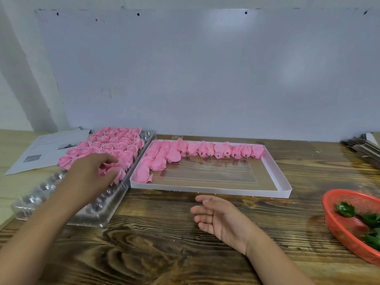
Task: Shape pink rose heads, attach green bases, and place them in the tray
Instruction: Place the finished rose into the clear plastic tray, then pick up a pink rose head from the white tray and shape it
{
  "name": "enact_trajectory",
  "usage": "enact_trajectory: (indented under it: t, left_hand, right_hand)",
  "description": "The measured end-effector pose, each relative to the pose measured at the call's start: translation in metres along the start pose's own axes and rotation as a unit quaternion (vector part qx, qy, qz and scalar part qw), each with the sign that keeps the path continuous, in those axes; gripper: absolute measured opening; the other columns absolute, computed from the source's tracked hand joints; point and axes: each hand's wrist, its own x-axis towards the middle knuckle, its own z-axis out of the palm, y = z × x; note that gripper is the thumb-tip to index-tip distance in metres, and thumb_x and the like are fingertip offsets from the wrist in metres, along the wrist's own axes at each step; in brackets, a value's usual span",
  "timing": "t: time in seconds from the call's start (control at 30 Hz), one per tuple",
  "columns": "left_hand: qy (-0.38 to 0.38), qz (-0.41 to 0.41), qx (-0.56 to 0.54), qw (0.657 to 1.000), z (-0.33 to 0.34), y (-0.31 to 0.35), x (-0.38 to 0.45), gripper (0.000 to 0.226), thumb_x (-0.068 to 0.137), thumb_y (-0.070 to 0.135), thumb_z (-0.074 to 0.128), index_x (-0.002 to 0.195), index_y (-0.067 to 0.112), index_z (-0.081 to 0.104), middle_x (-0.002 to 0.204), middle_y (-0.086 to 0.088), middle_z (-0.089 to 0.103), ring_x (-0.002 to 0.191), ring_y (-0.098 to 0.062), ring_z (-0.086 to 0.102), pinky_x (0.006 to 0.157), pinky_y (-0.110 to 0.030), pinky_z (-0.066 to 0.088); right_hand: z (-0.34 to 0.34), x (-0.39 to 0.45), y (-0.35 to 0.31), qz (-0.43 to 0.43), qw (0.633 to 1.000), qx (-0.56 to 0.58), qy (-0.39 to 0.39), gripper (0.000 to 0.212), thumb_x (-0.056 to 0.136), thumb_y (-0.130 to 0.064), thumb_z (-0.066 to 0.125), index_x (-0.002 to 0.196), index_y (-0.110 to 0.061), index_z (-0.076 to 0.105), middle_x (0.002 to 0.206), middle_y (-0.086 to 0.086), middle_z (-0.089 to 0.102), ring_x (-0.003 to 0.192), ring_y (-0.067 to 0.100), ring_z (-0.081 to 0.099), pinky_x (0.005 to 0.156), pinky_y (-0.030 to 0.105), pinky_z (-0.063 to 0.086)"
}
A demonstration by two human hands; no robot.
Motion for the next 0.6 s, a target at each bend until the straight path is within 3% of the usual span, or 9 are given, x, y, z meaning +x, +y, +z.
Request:
enact_trajectory:
  t: [0.07,0.17,0.27,0.43,0.5,0.6]
  left_hand:
    - [-0.01,0.0,-0.026,1.0,0.014,0.017,0.006,0.015,0.09,0.016,0.074,0.104,0.022,0.073,0.084,0.015,0.065,0.078,0.001,0.058,0.064,-0.014,0.04]
    - [-0.036,0.006,-0.036,0.999,0.04,0.035,0.019,0.014,0.089,0.009,0.071,0.098,0.02,0.073,0.081,0.013,0.065,0.078,-0.003,0.059,0.068,-0.019,0.046]
    - [-0.06,0.006,-0.026,0.998,0.067,0.045,0.034,0.014,0.089,0.007,0.069,0.1,0.014,0.073,0.085,0.004,0.066,0.082,-0.015,0.064,0.077,-0.032,0.053]
    - [-0.098,-0.009,0.029,0.995,0.104,0.047,0.057,0.027,0.089,0.021,0.074,0.114,0.012,0.068,0.098,0.0,0.065,0.09,-0.021,0.062,0.084,-0.038,0.056]
    - [-0.102,-0.021,0.06,0.993,0.112,0.049,0.065,0.033,0.089,0.025,0.074,0.119,0.014,0.066,0.105,-0.004,0.069,0.087,-0.022,0.064,0.08,-0.037,0.057]
    - [-0.106,-0.011,0.135,0.985,0.122,0.051,0.076,0.03,0.088,0.03,0.071,0.113,0.015,0.065,0.095,-0.004,0.068,0.083,-0.021,0.061,0.065,-0.03,0.046]
  right_hand:
    - [0.0,0.0,0.0,0.001,1.0,-0.001,0.002,0.04,0.093,-0.015,0.063,0.13,-0.003,0.055,0.103,0.02,0.071,0.082,0.024,0.07,0.068,0.03,0.059]
    - [0.0,-0.001,0.0,0.002,1.0,-0.001,0.002,0.04,0.093,-0.015,0.065,0.13,-0.003,0.055,0.103,0.02,0.071,0.082,0.024,0.07,0.068,0.03,0.058]
    - [0.001,-0.001,0.0,0.003,1.0,-0.003,0.001,0.043,0.089,-0.017,0.066,0.129,-0.003,0.056,0.103,0.02,0.071,0.082,0.023,0.07,0.068,0.03,0.058]
    - [0.0,0.0,0.0,0.003,1.0,0.002,0.0,0.037,0.095,-0.015,0.063,0.129,-0.003,0.056,0.103,0.02,0.071,0.083,0.023,0.07,0.07,0.03,0.058]
    - [0.0,0.0,0.0,0.005,1.0,-0.002,0.003,0.033,0.098,-0.014,0.06,0.129,-0.004,0.056,0.103,0.02,0.071,0.084,0.023,0.07,0.07,0.03,0.058]
    - [0.0,0.001,-0.001,0.009,1.0,-0.004,0.004,0.032,0.098,-0.014,0.059,0.129,-0.005,0.056,0.103,0.019,0.071,0.083,0.022,0.07,0.071,0.03,0.058]
